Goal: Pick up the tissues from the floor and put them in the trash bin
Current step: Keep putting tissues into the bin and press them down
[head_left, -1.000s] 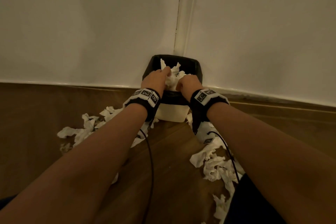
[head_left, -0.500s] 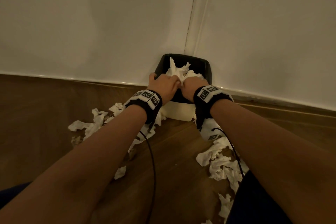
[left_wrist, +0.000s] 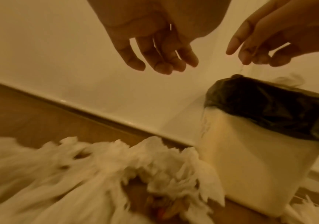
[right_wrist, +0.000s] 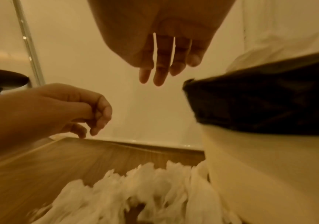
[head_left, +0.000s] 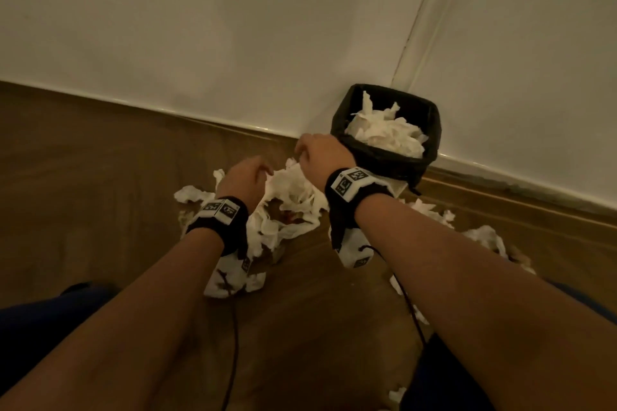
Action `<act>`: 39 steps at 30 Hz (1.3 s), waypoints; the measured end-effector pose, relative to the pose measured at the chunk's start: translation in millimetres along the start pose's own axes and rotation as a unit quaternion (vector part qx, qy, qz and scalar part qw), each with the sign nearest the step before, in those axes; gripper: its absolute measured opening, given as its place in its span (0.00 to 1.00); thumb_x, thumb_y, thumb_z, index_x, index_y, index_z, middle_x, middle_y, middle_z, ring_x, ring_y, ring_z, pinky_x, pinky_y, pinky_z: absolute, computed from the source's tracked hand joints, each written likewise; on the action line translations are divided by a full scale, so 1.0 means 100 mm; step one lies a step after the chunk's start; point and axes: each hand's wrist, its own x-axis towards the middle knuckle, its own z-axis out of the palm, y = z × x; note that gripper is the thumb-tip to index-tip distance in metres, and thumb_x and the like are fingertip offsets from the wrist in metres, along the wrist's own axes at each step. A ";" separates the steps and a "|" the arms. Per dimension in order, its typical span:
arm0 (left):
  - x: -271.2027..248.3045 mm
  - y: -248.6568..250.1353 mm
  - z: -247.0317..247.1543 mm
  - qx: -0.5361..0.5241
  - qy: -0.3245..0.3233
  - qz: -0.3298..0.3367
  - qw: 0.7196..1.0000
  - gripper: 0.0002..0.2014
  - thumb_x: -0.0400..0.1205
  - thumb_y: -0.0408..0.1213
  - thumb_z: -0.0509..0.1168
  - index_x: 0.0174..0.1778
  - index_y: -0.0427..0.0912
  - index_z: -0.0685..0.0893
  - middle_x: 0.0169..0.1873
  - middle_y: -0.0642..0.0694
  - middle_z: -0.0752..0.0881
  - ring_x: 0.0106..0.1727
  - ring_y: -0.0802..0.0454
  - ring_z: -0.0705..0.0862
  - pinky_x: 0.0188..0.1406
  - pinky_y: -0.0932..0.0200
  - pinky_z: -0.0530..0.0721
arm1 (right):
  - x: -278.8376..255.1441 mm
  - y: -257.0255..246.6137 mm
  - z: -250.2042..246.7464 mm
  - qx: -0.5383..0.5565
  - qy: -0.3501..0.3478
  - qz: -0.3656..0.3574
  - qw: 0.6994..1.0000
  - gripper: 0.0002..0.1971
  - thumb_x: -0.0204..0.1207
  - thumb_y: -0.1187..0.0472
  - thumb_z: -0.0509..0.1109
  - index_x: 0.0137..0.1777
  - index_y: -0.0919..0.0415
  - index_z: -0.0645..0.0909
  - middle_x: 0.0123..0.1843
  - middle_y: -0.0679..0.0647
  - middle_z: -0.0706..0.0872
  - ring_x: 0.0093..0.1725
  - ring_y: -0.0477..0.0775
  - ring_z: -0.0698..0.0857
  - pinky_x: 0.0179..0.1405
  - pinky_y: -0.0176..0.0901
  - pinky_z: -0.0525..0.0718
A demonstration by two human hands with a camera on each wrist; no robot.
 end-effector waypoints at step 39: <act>-1.29 -1.12 0.43 0.037 -0.158 -0.217 0.963 0.16 0.84 0.38 0.59 0.65 0.38 0.80 0.61 0.36 0.82 0.62 0.39 0.80 0.57 0.52 0.77 | -0.61 -0.26 1.83 -0.024 -0.283 0.126 0.950 0.18 0.85 0.64 0.55 0.72 0.66 0.72 0.74 0.62 0.73 0.73 0.59 0.74 0.70 0.44 0.72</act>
